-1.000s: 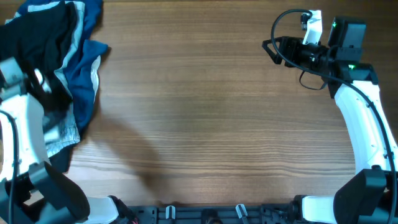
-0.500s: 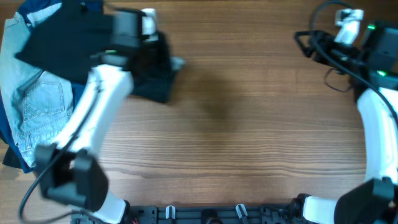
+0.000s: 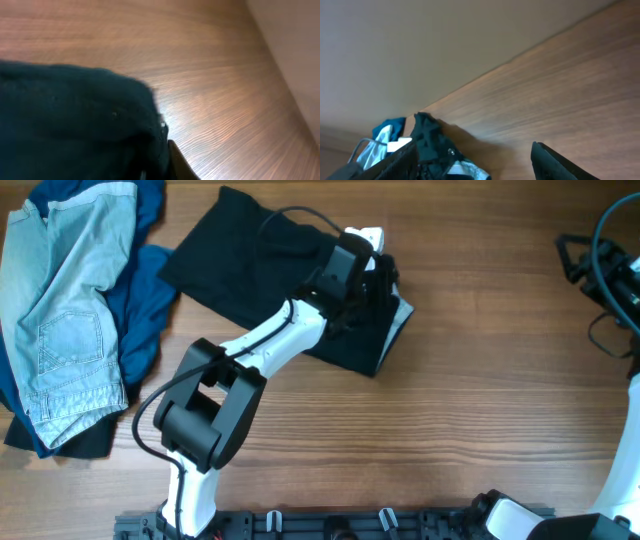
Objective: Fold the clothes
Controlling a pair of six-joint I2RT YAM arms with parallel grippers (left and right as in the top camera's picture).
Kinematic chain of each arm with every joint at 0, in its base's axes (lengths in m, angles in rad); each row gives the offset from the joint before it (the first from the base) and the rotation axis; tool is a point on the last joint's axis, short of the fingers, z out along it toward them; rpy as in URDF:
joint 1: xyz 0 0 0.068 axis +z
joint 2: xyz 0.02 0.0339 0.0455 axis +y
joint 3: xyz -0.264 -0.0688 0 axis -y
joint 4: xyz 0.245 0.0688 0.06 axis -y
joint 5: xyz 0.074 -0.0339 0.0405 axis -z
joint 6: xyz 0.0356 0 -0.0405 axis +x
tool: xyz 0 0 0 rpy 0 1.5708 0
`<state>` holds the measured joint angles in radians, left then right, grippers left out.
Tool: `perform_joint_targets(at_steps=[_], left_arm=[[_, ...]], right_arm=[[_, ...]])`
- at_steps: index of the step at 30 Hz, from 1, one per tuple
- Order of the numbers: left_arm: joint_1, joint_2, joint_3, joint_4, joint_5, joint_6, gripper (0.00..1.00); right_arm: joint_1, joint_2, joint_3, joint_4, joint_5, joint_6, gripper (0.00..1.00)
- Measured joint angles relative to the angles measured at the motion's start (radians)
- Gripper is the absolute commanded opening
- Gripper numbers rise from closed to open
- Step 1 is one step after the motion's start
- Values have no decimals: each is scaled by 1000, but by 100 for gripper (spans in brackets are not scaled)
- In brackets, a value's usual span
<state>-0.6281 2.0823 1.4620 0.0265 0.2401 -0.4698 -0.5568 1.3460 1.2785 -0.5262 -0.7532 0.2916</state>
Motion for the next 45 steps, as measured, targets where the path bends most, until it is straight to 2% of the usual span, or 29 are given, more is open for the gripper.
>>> perform_joint_targets(at_steps=[1, 5, 11, 13, 14, 19, 21, 25, 27, 33, 39, 45], left_arm=[[-6, 0, 8, 0, -3, 4, 100], [-21, 0, 64, -61, -9, 32, 100], [16, -5, 207, -386, -14, 136, 100], [50, -24, 229, -507, -23, 164, 100], [55, -28, 229, -517, -23, 174, 100], [220, -148, 234, -741, -54, 149, 100], [310, -201, 240, -784, -63, 138, 100], [471, -268, 257, -860, -82, 127, 100], [500, -271, 260, -897, -87, 128, 100], [490, -267, 257, -971, -109, 152, 100], [484, -267, 257, -989, -138, 158, 100], [484, -267, 257, -989, -146, 158, 100]], right_arm=[[-9, 0, 0, -6, 0, 0, 78], [-35, 0, 0, -21, -2, 0, 82], [-35, 0, 0, -57, -12, -9, 82], [-29, 0, 0, -103, -18, -34, 82], [-19, 0, 0, -133, -21, -52, 82], [89, 2, 0, -261, 0, -130, 82], [155, 10, 0, -294, 29, -146, 78], [319, 53, -19, -303, 110, -126, 78], [378, 81, -45, -285, 139, -92, 78], [559, 246, -148, -229, 179, -29, 76], [757, 412, -171, -162, 180, -21, 72], [843, 492, -171, -155, 242, 27, 68]])
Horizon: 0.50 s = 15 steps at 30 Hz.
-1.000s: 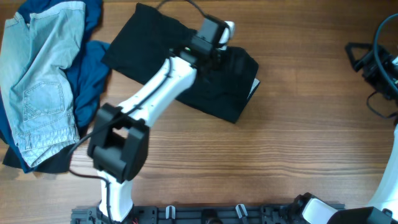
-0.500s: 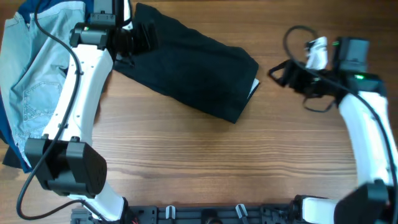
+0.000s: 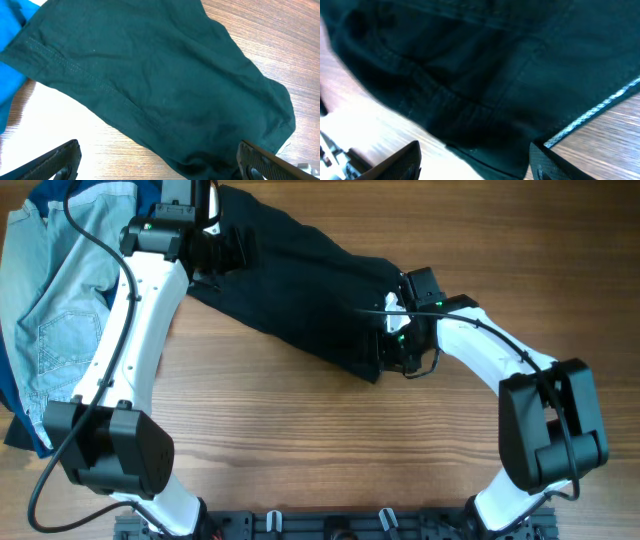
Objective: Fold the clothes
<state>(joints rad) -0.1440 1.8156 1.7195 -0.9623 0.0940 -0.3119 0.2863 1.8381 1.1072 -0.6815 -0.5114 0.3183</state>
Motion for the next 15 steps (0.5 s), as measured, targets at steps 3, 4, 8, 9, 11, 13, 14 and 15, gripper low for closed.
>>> perform_joint_targets(at_steps=[3, 4, 8, 9, 11, 13, 14, 15], left_arm=[[0, 0, 0, 0, -12, 0, 100], [0, 0, 0, 0, -16, 0, 100], [0, 0, 0, 0, -39, 0, 100], [0, 0, 0, 0, -42, 0, 100], [0, 0, 0, 0, -45, 0, 100], [0, 0, 0, 0, -45, 0, 100], [0, 0, 0, 0, -45, 0, 100], [0, 0, 0, 0, -45, 0, 100]], right_arm=[[-2, 1, 0, -5, 17, 11, 62], [-2, 1, 0, -12, 19, 11, 60], [-2, 1, 0, -27, 23, 23, 49], [-2, 2, 0, -24, 22, 22, 49], [-2, 2, 0, -17, 11, 23, 49], [-2, 2, 0, -17, -2, 22, 50], [-1, 2, 0, -21, -5, 22, 50], [0, 2, 0, -31, -5, 22, 53]])
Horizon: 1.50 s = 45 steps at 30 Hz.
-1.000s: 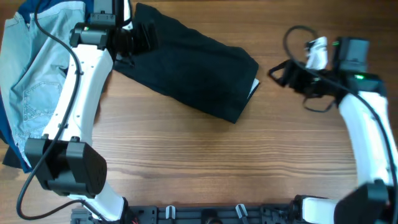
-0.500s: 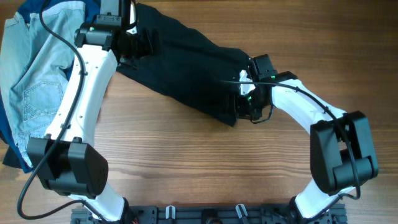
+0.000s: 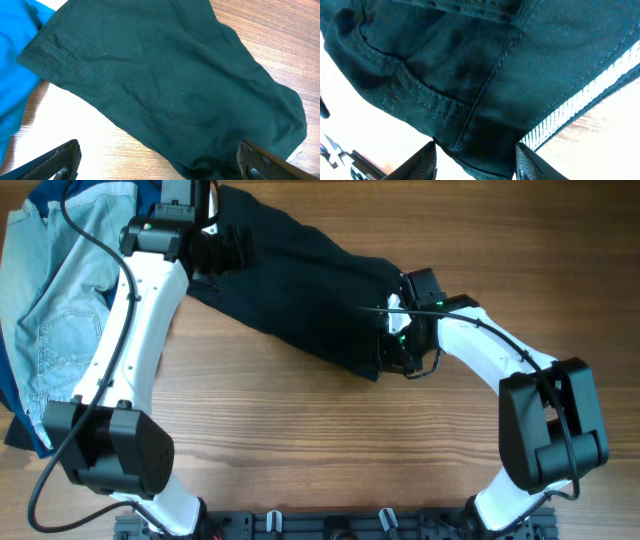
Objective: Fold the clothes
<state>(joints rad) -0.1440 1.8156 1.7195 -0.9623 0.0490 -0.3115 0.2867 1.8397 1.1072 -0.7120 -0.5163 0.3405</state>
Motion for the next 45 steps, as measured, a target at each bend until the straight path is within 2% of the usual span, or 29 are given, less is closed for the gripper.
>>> perform_joint_targets(at_steps=[4, 5, 7, 8, 11, 14, 21, 24, 26, 27, 36, 45], left_arm=[[0, 0, 0, -2, 0, 0, 100], [0, 0, 0, -3, 0, 0, 100], [0, 0, 0, -3, 0, 0, 100], [0, 0, 0, -3, 0, 0, 100], [0, 0, 0, -3, 0, 0, 100], [0, 0, 0, -3, 0, 0, 100], [0, 0, 0, -3, 0, 0, 100], [0, 0, 0, -3, 0, 0, 100], [0, 0, 0, -3, 0, 0, 100], [0, 0, 0, -3, 0, 0, 100], [0, 0, 0, -3, 0, 0, 100], [0, 0, 0, -4, 0, 1, 100]], right_arm=[[19, 0, -1, -50, 16, 1, 59], [23, 0, -1, -52, 24, 2, 63], [29, 0, -1, -54, 38, 2, 77], [29, 0, -1, -54, 45, 1, 79], [29, 0, -2, -53, 66, 11, 78], [29, 0, -2, -21, 78, 21, 74], [29, 0, -2, 26, 79, 42, 57], [29, 0, -2, 26, 79, 44, 36], [29, 0, -2, 34, 78, 37, 9], [29, 0, -3, 46, 74, 42, 4], [-30, -10, 53, 85, 24, 40, 4], [-284, -165, 294, 155, 19, 60, 4]])
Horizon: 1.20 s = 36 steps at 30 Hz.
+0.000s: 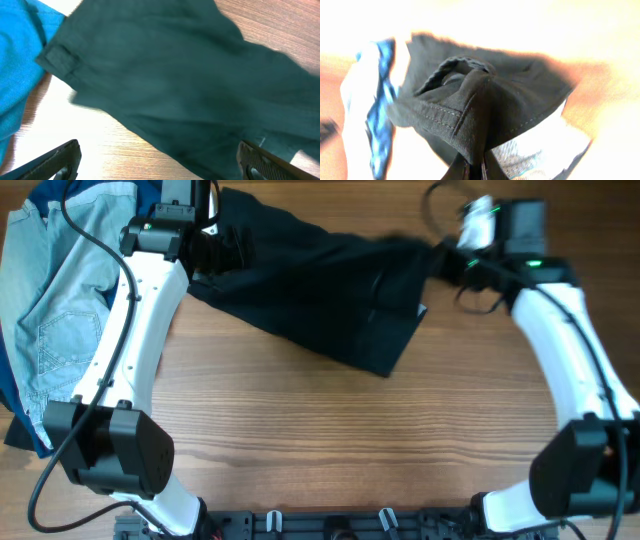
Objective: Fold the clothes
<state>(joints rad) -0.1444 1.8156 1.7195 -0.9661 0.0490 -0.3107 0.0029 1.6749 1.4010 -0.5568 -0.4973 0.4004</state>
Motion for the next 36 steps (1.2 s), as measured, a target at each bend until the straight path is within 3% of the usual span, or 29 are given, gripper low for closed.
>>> perform_joint_targets(at_steps=[7, 17, 23, 36], left_arm=[[-64, 0, 0, -19, 1, 99, 100], [-428, 13, 0, -19, 50, 265, 100], [-566, 122, 0, -2, 72, 264, 100], [-705, 323, -6, 116, 121, 238, 100]], right_arm=[[-66, 8, 13, 88, 51, 30, 4], [-97, 74, 13, 132, 108, 45, 4], [-149, 87, 13, 132, 114, 45, 4], [-246, 88, 13, 119, 125, 45, 4]])
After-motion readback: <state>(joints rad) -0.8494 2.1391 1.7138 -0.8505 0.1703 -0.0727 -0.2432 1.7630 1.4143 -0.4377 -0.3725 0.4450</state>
